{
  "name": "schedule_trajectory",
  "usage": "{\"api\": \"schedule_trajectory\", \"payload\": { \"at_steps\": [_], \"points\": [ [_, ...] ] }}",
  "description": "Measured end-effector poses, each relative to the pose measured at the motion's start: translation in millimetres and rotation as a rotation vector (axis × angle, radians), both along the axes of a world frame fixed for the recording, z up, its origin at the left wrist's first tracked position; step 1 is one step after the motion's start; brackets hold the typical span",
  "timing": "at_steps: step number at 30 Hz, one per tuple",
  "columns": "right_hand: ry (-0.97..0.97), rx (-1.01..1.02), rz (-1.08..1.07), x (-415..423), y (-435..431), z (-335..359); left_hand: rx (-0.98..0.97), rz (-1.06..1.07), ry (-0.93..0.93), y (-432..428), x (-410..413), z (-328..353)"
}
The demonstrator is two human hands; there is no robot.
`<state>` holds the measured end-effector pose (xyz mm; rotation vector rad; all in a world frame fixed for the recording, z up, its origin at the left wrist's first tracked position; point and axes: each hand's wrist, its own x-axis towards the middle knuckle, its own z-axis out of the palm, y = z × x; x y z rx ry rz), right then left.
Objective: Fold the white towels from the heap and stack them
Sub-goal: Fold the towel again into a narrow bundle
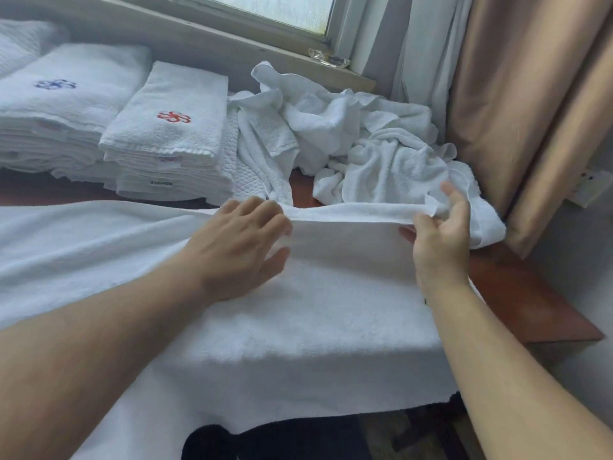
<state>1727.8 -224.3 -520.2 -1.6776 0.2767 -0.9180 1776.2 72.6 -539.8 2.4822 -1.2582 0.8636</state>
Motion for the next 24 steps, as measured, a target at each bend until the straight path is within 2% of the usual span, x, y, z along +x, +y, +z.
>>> {"api": "schedule_trajectory", "payload": {
  "at_steps": [3,6,9,13,15,17,19,21,24],
  "points": [
    [0.122,0.15,0.006,-15,-16,-19,0.003,0.053,-0.096,-1,-3,0],
    [0.154,0.244,-0.123,-13,-19,-24,0.124,0.155,0.01,-6,-4,5],
    [0.197,0.104,-0.284,-12,-15,-22,0.227,0.316,0.104,-24,-6,12],
    [0.215,0.08,-0.385,-8,-22,-27,0.147,0.459,0.284,-52,-5,9],
    [0.282,0.01,-0.385,-1,-28,-28,0.117,0.491,0.283,-58,-5,1],
    [0.368,-0.102,-0.384,6,-30,-28,-0.011,0.461,0.265,-57,-8,-5],
    [0.411,-0.131,-0.419,15,-31,-22,-0.134,0.376,0.168,-54,-11,-8],
    [0.372,-0.019,-0.427,24,-31,-17,-0.212,0.301,0.033,-54,-16,-7],
    [0.179,0.261,-0.356,27,-34,-14,-0.263,0.184,-0.07,-55,-25,0]
  ]
}}
